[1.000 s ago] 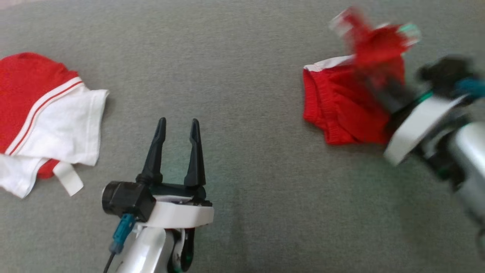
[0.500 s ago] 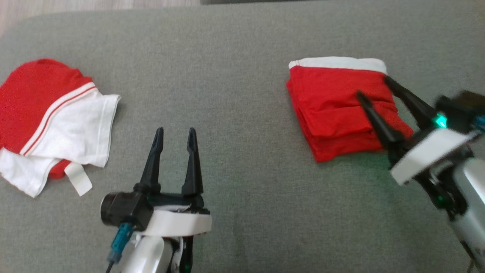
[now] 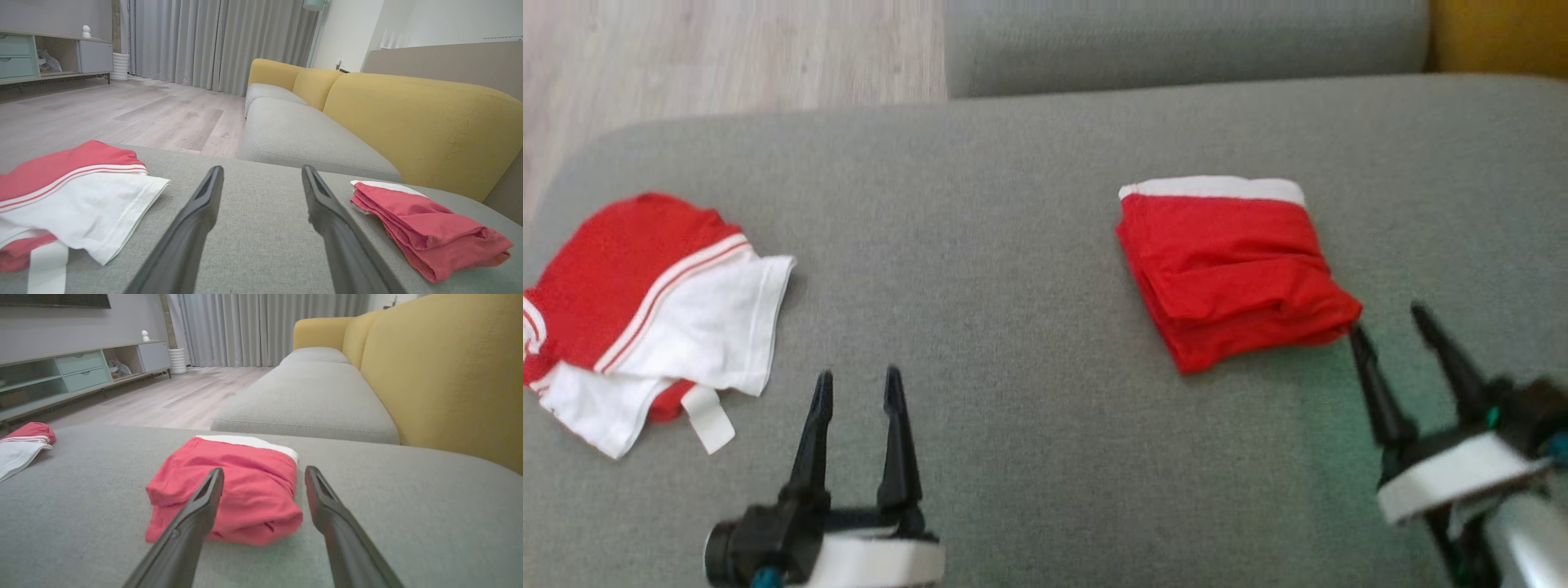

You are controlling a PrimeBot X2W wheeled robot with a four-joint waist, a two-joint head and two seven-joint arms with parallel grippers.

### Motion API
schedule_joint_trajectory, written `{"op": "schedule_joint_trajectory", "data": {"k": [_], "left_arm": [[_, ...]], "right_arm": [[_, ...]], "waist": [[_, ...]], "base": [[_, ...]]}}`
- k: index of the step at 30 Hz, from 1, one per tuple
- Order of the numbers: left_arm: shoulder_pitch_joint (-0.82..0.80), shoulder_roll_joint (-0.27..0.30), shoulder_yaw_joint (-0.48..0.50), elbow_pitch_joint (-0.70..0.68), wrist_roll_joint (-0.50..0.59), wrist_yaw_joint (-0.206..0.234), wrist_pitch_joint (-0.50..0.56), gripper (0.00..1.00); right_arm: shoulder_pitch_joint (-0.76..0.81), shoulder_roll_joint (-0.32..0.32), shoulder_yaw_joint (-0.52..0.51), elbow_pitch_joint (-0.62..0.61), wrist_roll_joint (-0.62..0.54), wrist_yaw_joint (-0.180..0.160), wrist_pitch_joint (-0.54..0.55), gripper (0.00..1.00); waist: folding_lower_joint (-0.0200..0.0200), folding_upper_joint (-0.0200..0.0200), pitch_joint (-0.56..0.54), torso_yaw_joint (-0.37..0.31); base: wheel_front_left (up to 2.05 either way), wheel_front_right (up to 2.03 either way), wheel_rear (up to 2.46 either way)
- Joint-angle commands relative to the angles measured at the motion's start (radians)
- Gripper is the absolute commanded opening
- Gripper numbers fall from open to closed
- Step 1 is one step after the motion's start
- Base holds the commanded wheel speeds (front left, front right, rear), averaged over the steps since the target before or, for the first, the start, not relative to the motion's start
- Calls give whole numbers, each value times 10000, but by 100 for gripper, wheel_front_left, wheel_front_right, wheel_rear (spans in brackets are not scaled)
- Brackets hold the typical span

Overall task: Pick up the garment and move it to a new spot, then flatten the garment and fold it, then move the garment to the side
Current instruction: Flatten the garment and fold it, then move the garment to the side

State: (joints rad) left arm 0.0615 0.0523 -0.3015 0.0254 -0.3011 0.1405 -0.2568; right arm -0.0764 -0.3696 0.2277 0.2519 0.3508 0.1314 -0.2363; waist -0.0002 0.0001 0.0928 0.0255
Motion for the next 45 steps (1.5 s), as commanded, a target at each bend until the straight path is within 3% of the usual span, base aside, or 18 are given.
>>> {"op": "schedule_joint_trajectory", "data": {"k": [1,10,17,31,45], "left_arm": [[-69,-20,390,-346,169,-64,-49,100],[1122,-20,748,-356,452,-220,-49,100],[1507,-20,899,-295,537,-263,-49,100],[1616,-20,926,-152,660,-246,-49,100],[1467,-20,614,-131,853,-142,-49,100]], "right_arm": [[98,36,-5,-177,-156,-7,-168,100],[1681,1616,-863,-221,-1253,-7,-251,100],[2140,2086,-1069,-336,-1668,-7,-253,100],[2266,2252,-1070,-352,-1746,-7,-254,100],[1926,1991,-1181,-275,-1142,-7,-254,100]], "waist": [[2,-1,-301,-64],[2,-1,-1317,-216],[2,-1,-1668,-255],[2,-1,-1773,-357],[2,-1,-1372,-191]], "base": [[0,0,0],[0,0,0],[0,0,0],[0,0,0],[0,0,0]]}}
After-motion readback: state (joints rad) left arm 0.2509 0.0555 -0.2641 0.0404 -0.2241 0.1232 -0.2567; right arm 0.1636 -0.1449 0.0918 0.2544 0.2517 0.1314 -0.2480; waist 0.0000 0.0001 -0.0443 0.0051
